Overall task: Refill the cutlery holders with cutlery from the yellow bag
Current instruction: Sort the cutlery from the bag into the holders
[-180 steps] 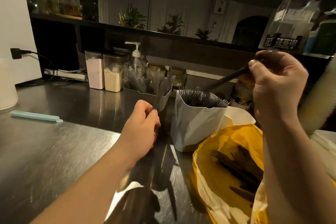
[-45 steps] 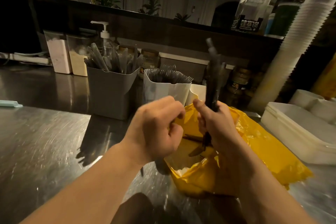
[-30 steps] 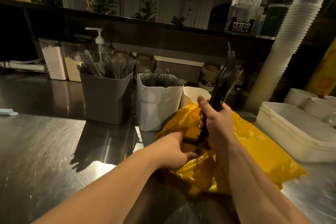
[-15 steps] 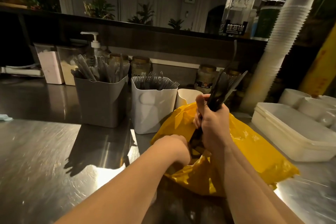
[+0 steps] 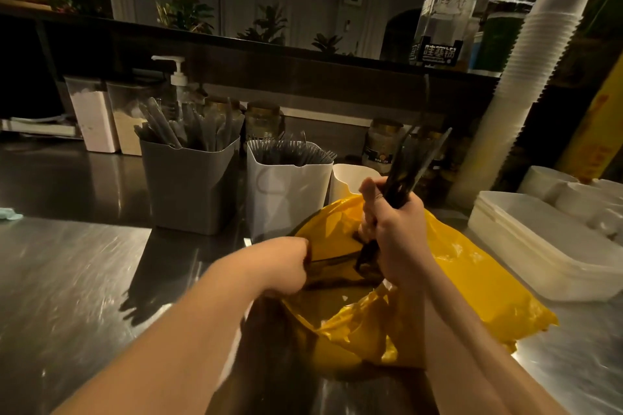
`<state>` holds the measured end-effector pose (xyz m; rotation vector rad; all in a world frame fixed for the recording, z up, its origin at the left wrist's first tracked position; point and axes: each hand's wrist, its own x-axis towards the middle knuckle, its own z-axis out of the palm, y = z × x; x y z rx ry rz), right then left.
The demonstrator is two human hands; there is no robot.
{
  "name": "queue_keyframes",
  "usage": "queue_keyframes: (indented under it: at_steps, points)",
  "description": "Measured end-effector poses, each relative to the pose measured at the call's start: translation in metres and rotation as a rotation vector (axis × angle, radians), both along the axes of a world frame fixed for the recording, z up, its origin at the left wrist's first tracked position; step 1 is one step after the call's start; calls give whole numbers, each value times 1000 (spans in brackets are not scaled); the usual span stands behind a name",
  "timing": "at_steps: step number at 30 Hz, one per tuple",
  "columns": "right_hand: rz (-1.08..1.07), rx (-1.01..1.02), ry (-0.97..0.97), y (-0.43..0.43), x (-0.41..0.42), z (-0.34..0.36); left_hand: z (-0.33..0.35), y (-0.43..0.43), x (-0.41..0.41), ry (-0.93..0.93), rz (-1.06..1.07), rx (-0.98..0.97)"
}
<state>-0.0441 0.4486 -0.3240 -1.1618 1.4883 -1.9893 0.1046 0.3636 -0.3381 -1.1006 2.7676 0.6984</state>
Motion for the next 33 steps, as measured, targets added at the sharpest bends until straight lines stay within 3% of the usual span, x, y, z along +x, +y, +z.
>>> queue_keyframes:
  at_steps: [7,10,13,17,20,26,29,33]
  points:
    - [-15,246,469,0,-2,-8,14,-19,35,383,99,298]
    - [52,364,577,2,1,-5,22,-28,54,516,181,454]
    - [98,448,639,-2,5,-4,33,-32,68,542,99,589]
    - [96,433,630,-2,8,-9,35,-38,75,637,212,773]
    - [-2,320,515,0,8,-6,29,-42,73,682,204,830]
    - [85,393,478,1,17,1,28,-41,65,757,240,844]
    - [162,502,570,-1,16,1,28,-41,65,819,317,899]
    - [-2,592,672,-8,13,-8,27,-44,68,832,347,1023]
